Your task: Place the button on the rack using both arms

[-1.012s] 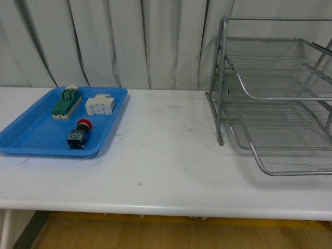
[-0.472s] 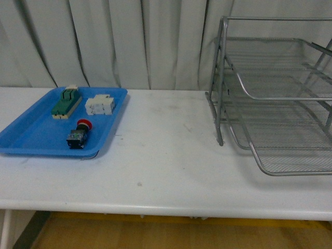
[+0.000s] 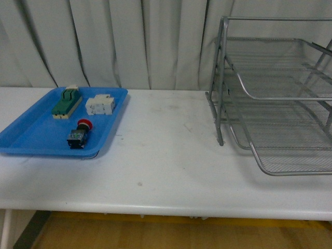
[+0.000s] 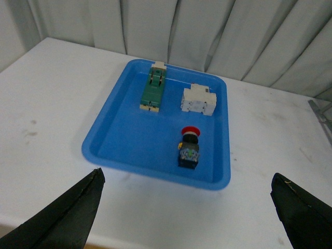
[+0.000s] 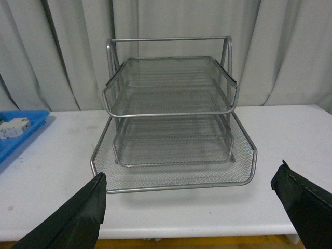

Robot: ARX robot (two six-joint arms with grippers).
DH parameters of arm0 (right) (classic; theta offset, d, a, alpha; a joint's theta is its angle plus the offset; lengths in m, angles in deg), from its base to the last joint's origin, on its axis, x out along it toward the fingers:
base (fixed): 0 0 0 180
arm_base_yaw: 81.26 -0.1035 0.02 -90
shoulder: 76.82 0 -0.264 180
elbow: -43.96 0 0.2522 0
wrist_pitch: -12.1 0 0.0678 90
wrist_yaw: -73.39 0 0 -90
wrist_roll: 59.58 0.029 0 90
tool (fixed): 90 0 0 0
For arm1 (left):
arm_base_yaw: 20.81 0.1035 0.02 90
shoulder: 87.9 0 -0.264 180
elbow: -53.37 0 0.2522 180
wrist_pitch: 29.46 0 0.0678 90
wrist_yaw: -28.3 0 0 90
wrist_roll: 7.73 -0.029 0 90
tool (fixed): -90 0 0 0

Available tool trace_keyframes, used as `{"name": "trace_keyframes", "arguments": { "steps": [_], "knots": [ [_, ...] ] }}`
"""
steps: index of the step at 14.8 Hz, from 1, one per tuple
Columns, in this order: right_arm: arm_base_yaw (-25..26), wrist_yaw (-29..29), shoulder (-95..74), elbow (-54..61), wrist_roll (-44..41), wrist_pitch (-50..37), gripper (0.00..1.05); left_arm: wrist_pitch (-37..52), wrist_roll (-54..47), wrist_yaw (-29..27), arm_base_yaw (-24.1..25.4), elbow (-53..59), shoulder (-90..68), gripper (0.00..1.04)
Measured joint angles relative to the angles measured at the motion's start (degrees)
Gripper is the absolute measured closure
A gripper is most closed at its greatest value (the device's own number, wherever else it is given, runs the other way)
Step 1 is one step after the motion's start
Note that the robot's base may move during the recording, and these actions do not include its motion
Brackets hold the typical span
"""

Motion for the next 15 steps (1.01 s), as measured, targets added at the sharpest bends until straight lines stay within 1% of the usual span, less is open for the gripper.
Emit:
{"name": "trace_keyframes", "arguments": {
  "steps": [1, 2, 4, 6, 8, 10, 15],
  "knots": [
    [0.0, 0.0, 0.0, 0.0, 0.0, 0.0, 0.06, 2.4, -0.5, -0.3, -1.0, -6.7, -11.3, 0.07],
    [0.0, 0.0, 0.0, 0.0, 0.0, 0.0, 0.06, 2.1, -1.9, -1.0, -2.4, -13.7, -21.5, 0.07],
    [0.0, 0.0, 0.0, 0.0, 0.0, 0.0, 0.06, -2.3, -4.4, -2.3, -4.6, -25.9, -37.8, 0.07],
    [0.0, 0.0, 0.0, 0.0, 0.0, 0.0, 0.06, -7.1, -5.7, -2.6, -5.8, -35.5, -49.1, 0.07],
    [0.0, 0.0, 0.0, 0.0, 0.0, 0.0, 0.06, -10.6, -6.6, -3.9, -5.7, -43.6, -55.9, 0.07],
    [0.0, 0.0, 0.0, 0.0, 0.0, 0.0, 0.06, -11.6, -7.2, -4.7, -5.5, -46.0, -57.9, 0.07],
    [0.0, 0.0, 0.0, 0.0, 0.0, 0.0, 0.06, -18.3, -7.7, -5.9, -4.7, -53.5, -66.2, 0.07]
  ]
}}
